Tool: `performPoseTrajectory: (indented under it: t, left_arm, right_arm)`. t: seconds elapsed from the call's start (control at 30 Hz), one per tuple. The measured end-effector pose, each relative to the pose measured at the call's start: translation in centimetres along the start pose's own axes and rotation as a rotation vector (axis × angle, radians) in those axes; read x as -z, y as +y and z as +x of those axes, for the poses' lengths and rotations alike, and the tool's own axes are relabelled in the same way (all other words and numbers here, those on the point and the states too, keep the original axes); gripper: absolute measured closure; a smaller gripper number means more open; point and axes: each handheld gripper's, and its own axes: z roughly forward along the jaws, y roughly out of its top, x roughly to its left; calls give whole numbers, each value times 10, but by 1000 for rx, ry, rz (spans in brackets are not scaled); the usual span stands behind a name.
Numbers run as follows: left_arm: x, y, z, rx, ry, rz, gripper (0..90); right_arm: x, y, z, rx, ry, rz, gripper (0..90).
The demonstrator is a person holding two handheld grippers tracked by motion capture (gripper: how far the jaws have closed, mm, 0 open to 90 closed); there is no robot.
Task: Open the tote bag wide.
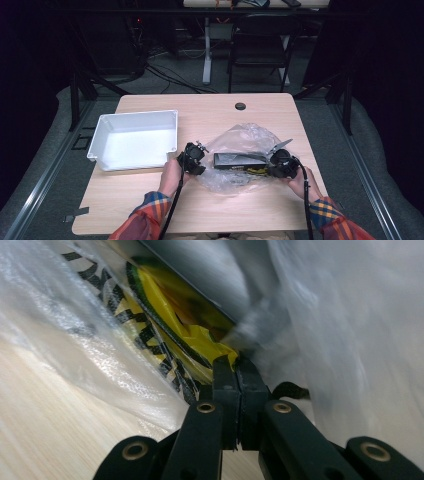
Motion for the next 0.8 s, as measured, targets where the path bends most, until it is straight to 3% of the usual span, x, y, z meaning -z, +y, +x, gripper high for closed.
performPoseTrajectory:
  t: [0.07,0.13,0.2,0.23,0.3,0.33,0.4,0.43,0.53,0.63,0.7,0.8]
  left_arm:
    - [3,-1,1,12,-3,-18,686]
    - [9,0,0,9,2,-42,656]
    - [18,2,-3,-1,7,-71,628]
    - [20,3,-4,0,8,-80,599]
    - [24,5,-6,-6,10,-97,582]
    - [25,6,-7,-1,15,-103,561]
    - [25,7,-7,5,20,-106,531]
    - [24,7,-7,10,29,-113,528]
    - [21,7,-2,35,26,-115,504]
    - [17,8,4,58,0,-109,503]
    - [15,8,6,70,-26,-102,509]
    - [12,8,6,64,-50,-102,540]
  right_arm:
    - [-1,4,3,36,6,10,878]
    - [2,6,6,32,32,6,751]
    - [18,8,10,47,51,-25,667]
    - [32,10,12,54,61,-72,615]
    - [53,12,16,59,42,-159,546]
    - [66,14,17,54,10,-226,510]
    - [75,16,13,26,-59,-283,461]
    - [75,17,9,-12,-107,-295,422]
    - [59,18,-8,-98,-141,-252,368]
    - [36,18,-24,-167,-62,-211,442]
    - [29,16,-32,-211,13,-210,567]
    - [25,14,-40,-243,56,-227,754]
